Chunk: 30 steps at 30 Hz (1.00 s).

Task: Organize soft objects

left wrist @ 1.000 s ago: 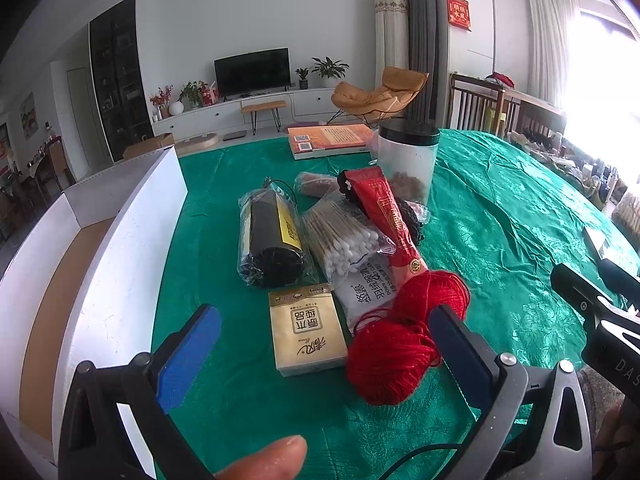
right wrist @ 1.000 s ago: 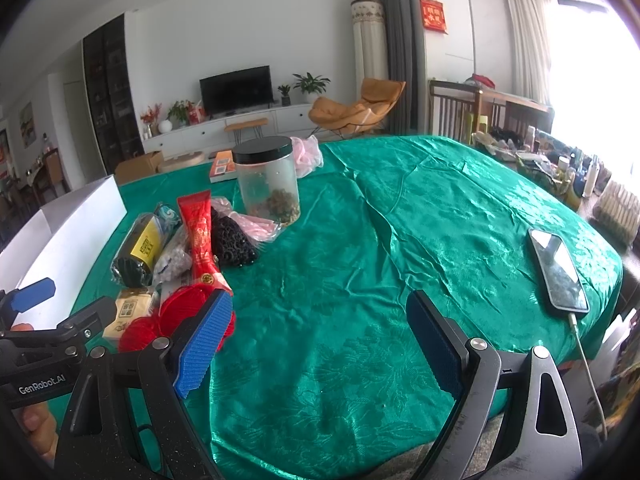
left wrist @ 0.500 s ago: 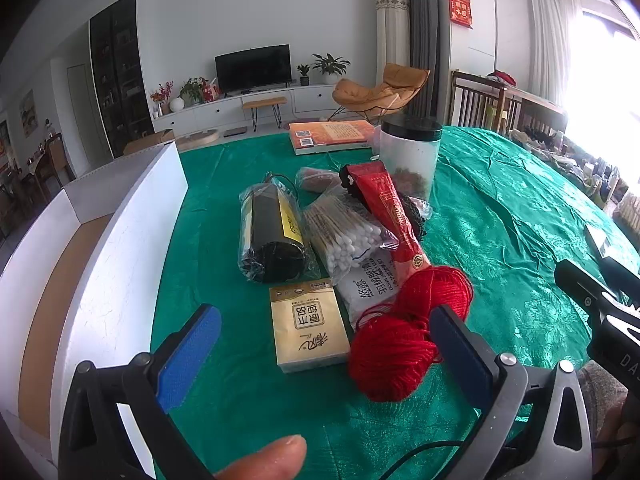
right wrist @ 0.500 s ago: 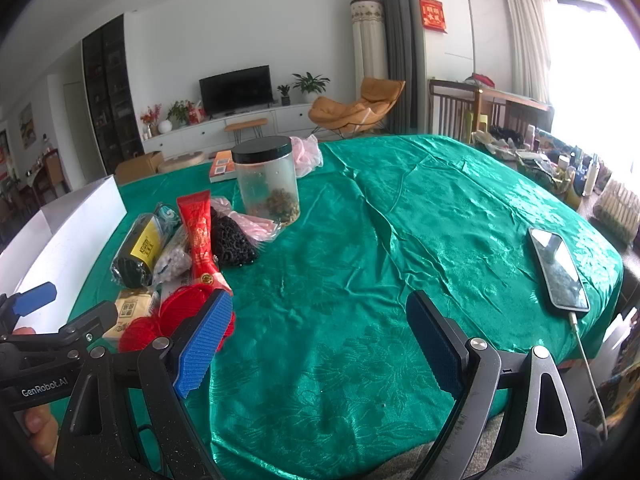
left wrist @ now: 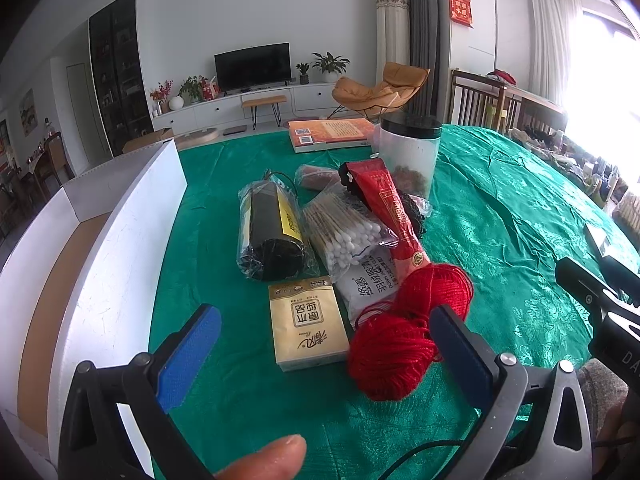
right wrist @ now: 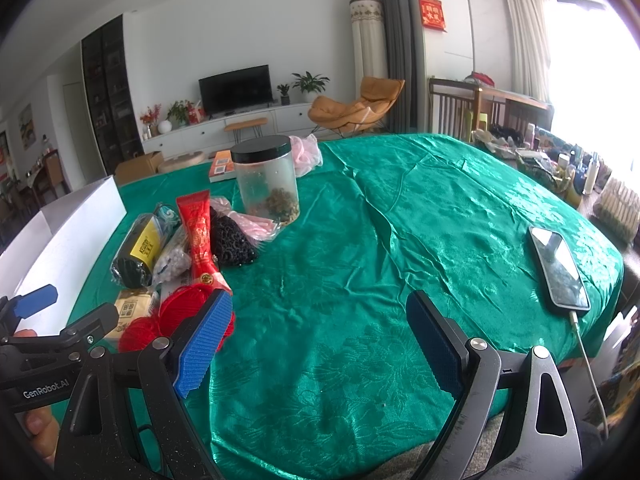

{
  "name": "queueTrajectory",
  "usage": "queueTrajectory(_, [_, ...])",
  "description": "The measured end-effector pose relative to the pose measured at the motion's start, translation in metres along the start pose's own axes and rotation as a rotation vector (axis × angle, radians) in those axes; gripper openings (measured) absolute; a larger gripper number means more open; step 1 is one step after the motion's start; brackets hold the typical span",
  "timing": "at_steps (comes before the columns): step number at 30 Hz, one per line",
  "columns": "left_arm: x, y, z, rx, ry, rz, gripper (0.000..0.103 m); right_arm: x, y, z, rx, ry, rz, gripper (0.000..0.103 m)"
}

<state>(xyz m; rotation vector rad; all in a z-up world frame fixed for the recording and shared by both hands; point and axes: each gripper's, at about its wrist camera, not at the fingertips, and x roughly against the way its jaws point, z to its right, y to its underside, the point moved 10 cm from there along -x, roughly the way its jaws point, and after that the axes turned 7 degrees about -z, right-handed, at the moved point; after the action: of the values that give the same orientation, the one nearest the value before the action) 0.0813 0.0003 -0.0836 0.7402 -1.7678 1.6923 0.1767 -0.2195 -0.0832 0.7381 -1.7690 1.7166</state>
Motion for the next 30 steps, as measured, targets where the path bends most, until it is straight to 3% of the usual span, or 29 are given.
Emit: queueTrajectory(30, [-0.004,0.007,-0.0003,0.004,-0.001,-0.012,0.103,-0.0002,0.0005,0.0006,-0.003,-0.003,-0.004,0.091])
